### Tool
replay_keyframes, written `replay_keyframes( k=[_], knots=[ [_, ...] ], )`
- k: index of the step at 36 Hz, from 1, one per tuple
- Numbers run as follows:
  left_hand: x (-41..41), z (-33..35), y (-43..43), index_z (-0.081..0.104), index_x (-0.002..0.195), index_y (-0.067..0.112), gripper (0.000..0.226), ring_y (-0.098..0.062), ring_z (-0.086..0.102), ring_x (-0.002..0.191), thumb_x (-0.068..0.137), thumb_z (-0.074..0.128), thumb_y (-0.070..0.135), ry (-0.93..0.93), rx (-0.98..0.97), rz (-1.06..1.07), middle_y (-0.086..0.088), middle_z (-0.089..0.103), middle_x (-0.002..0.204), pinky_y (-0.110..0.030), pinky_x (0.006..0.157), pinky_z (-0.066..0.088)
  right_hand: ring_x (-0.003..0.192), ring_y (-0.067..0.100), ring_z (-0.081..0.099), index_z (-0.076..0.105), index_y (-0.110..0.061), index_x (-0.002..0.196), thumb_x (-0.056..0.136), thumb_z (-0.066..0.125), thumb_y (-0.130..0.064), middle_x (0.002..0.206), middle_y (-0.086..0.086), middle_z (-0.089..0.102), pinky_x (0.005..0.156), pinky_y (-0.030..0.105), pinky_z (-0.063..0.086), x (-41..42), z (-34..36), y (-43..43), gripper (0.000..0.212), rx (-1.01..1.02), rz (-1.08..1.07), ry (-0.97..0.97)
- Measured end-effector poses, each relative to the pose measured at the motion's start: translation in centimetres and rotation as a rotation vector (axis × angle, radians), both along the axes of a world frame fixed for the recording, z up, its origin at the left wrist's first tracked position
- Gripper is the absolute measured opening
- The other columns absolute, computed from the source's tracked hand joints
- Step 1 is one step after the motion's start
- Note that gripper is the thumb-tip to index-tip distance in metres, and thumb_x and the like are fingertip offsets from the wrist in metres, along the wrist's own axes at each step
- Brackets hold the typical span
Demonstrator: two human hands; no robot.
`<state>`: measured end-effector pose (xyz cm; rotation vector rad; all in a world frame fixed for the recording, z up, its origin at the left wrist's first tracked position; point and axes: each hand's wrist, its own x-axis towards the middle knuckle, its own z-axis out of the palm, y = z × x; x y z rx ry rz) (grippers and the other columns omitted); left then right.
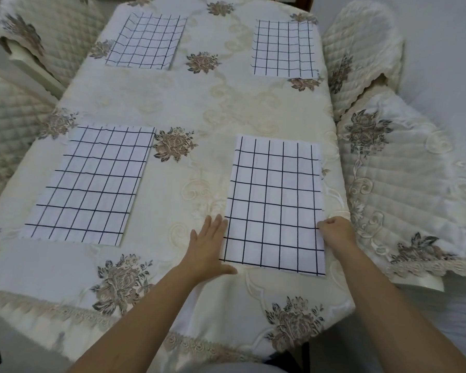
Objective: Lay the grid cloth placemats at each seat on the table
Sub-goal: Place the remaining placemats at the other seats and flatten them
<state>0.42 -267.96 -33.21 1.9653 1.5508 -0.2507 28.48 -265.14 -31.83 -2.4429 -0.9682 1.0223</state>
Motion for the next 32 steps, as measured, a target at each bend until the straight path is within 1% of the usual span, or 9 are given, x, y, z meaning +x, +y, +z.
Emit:
replay_keyframes(
  k=[4,8,12,16,21,25,28,30,32],
  knots=[
    [0.0,-0.2,-0.3,-0.011,0.149,0.017,0.116,-0.022,-0.022,0.143,0.072,0.066,0.058,0.032,0.022,-0.024,0.004,-0.023,0.155,-0.053,0.115,-0.001,0.047,0.019,0.033,0.038,-0.012,0.053,0.087,0.048,-0.005,0.052,0.006,0.038,0.046,0.026,0.024,0.1,-0.4,0.1,0.036,0.002,0.020,-0.031],
    [0.3,-0.2,-0.6,-0.005,0.150,0.019,0.106,-0.021,-0.021,0.143,0.077,0.062,0.056,0.009,0.047,-0.020,0.006,-0.020,0.156,-0.054,0.114,0.000,0.045,0.019,0.030,0.036,-0.012,0.052,0.087,0.047,-0.004,0.051,0.006,0.035,0.046,0.027,0.022,0.2,-0.8,0.0,0.037,0.025,0.041,-0.048],
    [0.6,-0.1,-0.6,-0.003,0.150,0.019,0.097,-0.022,-0.020,0.144,0.083,0.056,0.055,0.020,0.060,-0.009,0.005,-0.018,0.157,-0.054,0.114,0.001,0.052,0.022,0.040,0.044,-0.010,0.060,0.088,0.047,-0.007,0.054,0.006,0.041,0.047,0.025,0.027,0.3,-0.9,0.0,0.028,0.042,0.028,-0.050],
    [0.9,-0.1,-0.6,-0.001,0.150,0.019,0.091,-0.022,-0.019,0.144,0.086,0.052,0.055,0.040,0.072,-0.005,0.004,-0.017,0.157,-0.054,0.114,0.002,0.055,0.021,0.040,0.041,-0.015,0.058,0.088,0.048,-0.008,0.055,0.002,0.041,0.048,0.024,0.028,0.4,-1.1,0.1,0.032,0.061,0.018,-0.040],
    [1.0,-0.3,-0.7,0.001,0.150,0.019,0.088,-0.022,-0.019,0.144,0.086,0.050,0.055,0.050,0.084,-0.003,0.003,-0.018,0.157,-0.054,0.114,0.003,0.070,0.022,0.046,0.051,-0.010,0.077,0.089,0.049,-0.012,0.066,0.004,0.049,0.048,0.023,0.029,0.4,-0.8,0.0,0.012,0.071,-0.004,-0.005],
    [0.8,-0.5,-0.6,-0.001,0.150,0.021,0.098,-0.023,-0.022,0.143,0.079,0.047,0.068,0.053,0.060,-0.029,0.004,-0.024,0.155,-0.056,0.114,0.000,0.078,0.024,0.051,0.055,-0.008,0.092,0.091,0.047,-0.017,0.088,0.009,0.056,0.064,0.027,0.037,0.2,-0.6,0.0,0.013,0.093,-0.032,-0.063],
    [1.2,-0.4,-0.4,-0.001,0.150,0.021,0.101,-0.023,-0.024,0.142,0.071,0.022,0.080,0.005,0.054,-0.007,0.007,-0.025,0.154,-0.059,0.112,-0.002,0.092,0.031,0.054,0.057,-0.002,0.107,0.090,0.049,-0.016,0.107,0.017,0.056,0.073,0.034,0.042,-0.6,-0.2,0.2,0.023,0.156,0.030,-0.253],
    [1.8,-0.3,0.0,-0.001,0.150,0.019,0.082,-0.024,-0.024,0.142,0.087,0.024,0.067,-0.027,0.047,0.037,0.007,-0.024,0.155,-0.061,0.111,-0.001,0.105,0.034,0.049,0.056,-0.001,0.113,0.089,0.051,-0.013,0.116,0.020,0.051,0.085,0.038,0.040,-1.6,-0.1,0.4,0.027,0.193,0.128,-0.364],
    [2.5,-0.2,0.5,-0.002,0.150,0.017,0.066,-0.026,-0.024,0.142,0.098,0.024,0.049,-0.021,0.062,0.054,0.007,-0.023,0.155,-0.062,0.111,0.000,0.107,0.036,0.048,0.056,0.001,0.114,0.087,0.052,-0.007,0.116,0.021,0.051,0.087,0.042,0.040,-2.9,-0.4,0.8,0.029,0.254,0.250,-0.408]
  ],
)
